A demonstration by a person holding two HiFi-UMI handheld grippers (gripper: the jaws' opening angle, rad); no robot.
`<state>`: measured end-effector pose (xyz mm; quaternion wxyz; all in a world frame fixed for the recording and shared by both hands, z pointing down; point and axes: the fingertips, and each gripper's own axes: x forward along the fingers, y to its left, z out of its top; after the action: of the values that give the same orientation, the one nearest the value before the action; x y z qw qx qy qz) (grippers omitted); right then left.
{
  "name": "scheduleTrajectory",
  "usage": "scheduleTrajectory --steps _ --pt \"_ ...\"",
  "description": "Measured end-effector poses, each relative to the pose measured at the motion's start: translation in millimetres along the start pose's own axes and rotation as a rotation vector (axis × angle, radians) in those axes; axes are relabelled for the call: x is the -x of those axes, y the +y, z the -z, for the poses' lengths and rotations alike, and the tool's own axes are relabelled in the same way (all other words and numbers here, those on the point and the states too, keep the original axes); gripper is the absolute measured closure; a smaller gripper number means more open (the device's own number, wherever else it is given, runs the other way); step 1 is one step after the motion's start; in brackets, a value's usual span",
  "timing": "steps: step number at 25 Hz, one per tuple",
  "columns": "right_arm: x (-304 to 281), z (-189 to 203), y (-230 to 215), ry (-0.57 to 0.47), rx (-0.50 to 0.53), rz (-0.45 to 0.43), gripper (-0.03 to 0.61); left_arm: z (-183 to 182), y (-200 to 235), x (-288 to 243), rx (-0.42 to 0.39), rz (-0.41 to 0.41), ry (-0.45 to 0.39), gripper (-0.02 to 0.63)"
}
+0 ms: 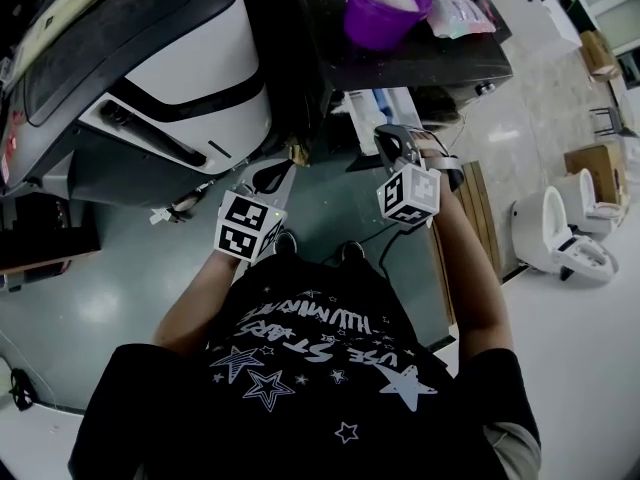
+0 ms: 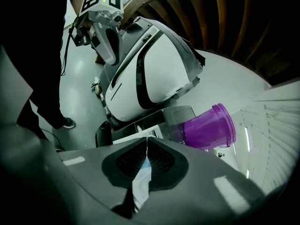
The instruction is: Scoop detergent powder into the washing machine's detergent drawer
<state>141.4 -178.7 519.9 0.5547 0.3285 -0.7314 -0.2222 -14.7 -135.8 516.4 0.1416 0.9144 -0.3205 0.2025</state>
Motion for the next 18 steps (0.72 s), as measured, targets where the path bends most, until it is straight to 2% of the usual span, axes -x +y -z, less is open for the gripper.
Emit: scheduleTrajectory --steps 7,12,18 --pt "9 -7 -7 0.004 -0.274 0.064 0.545 7 14 1 -0.035 0.068 0.015 0.612" --pt "12 -7 -11 -0.009 -0.471 0.099 0.545 6 21 0 -0.035 0.069 0.005 0.612" --pt "20 5 -22 -0.079 -0.825 0.166 0.545 5 23 -2 -0.011 0.062 -0.011 0.612"
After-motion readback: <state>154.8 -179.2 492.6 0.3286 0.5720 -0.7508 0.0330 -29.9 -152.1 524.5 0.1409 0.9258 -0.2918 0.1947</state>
